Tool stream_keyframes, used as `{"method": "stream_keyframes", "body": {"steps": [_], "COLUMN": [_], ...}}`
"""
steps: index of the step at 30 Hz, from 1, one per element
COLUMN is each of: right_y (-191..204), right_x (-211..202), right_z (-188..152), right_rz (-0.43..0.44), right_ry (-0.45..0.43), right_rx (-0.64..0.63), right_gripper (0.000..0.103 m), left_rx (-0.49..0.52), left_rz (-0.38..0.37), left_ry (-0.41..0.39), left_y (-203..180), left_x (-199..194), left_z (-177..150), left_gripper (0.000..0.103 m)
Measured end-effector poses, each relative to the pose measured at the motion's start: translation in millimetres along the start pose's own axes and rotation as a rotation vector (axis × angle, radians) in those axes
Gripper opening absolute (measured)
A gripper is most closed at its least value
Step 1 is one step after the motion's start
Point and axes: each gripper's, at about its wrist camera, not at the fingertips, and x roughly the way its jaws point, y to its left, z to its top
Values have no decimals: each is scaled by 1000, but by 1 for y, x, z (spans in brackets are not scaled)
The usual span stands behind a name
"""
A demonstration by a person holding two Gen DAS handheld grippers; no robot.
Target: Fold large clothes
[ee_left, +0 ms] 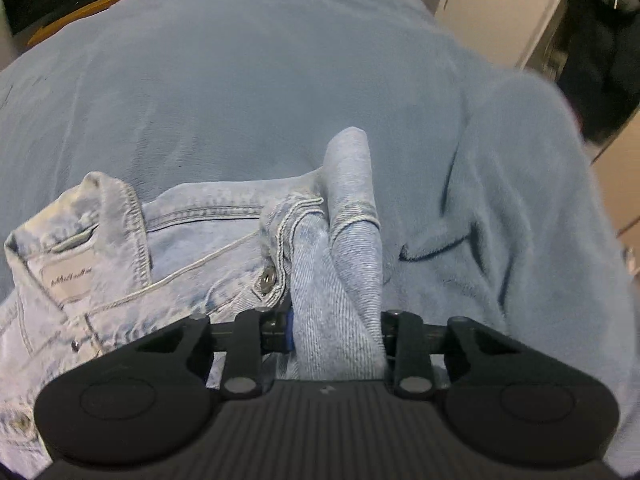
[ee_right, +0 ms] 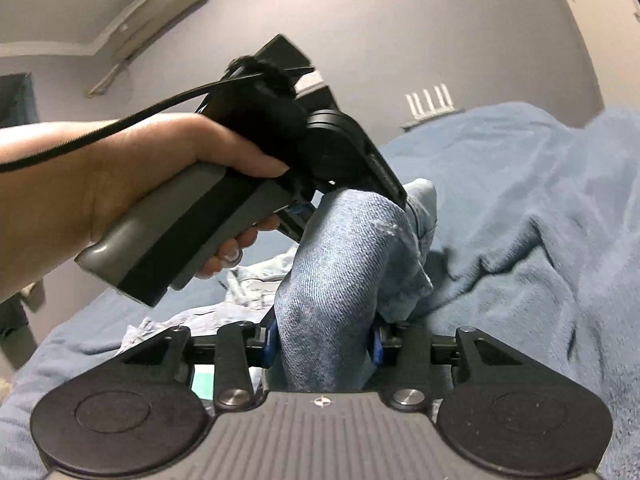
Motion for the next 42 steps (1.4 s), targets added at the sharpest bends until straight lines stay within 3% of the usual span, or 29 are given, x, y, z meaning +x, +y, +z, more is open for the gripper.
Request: {"method": "stream_keyframes", "body": {"steps": [7,15,21,27,36,42], "right_y": [36,85,121,153,211,250], "right_x": [-8,-16,-13,-1,-2,3], "right_z": [-2,-20,-34,-42,-49,-49], "right_rz": [45,108,137,162,220,291], "right_ry": [-37,-55,-49,-24,-12,-7], "right_rx": [-129,-341,-494,-573,-666,-735], "right_gripper": [42,41,40,40,39,38], "left_rx": [-89,-305,-427,-552,-701,-723], "left_rz": [-100,-242,-308,-385,-433,-374], "left_ry": [-164,-397,-522,-565,-606,-617], "left_y": [40,122,172,225,279,307], "left_x": [-59,-116,-128,-123,-126,-143], "left_z": [-37,-120,-179,-214,-250,-267], "left_gripper": [24,24,24,22,20,20]}}
